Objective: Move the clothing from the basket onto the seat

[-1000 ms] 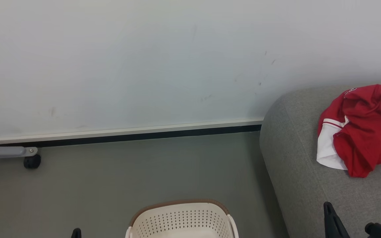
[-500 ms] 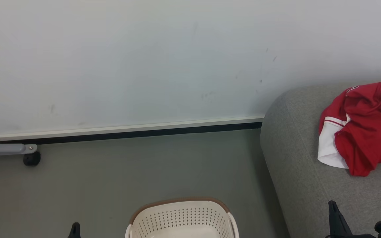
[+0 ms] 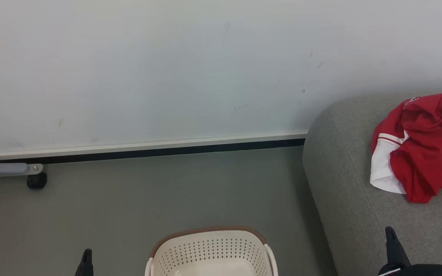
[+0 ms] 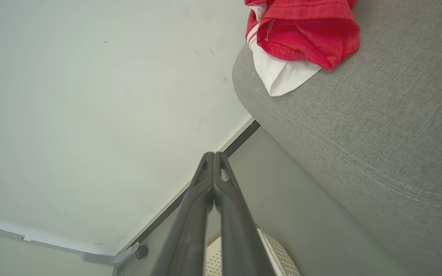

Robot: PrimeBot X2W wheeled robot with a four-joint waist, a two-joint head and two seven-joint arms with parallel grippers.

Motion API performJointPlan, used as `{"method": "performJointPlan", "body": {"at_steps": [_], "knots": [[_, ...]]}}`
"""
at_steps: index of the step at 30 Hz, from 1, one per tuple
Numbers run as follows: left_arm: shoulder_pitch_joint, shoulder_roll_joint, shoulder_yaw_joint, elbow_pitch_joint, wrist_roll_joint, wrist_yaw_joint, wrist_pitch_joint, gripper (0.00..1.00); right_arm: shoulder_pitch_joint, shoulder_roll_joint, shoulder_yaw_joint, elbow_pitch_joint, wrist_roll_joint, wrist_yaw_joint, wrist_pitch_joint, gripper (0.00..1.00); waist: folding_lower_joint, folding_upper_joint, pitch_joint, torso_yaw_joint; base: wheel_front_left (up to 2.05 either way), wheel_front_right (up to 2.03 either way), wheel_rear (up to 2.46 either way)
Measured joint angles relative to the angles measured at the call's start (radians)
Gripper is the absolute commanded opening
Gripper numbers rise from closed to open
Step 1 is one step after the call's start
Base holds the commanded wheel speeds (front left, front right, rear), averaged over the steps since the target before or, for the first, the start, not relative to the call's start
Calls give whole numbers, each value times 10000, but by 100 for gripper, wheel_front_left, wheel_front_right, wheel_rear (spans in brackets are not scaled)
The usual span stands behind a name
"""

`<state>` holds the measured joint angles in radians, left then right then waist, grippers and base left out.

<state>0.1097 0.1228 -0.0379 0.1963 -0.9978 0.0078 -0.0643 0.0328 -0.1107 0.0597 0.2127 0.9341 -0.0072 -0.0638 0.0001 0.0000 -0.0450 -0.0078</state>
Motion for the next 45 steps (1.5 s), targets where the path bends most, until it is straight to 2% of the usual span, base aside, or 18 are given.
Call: {"method": "performJointPlan", "body": {"at_steps": [45], "knots": [[-1493,-629,1032,786,-4777,-1057,1425,0,-908,529,-1551,690,5327,986,1432,0,0,0,379,63,0,0,0]]}}
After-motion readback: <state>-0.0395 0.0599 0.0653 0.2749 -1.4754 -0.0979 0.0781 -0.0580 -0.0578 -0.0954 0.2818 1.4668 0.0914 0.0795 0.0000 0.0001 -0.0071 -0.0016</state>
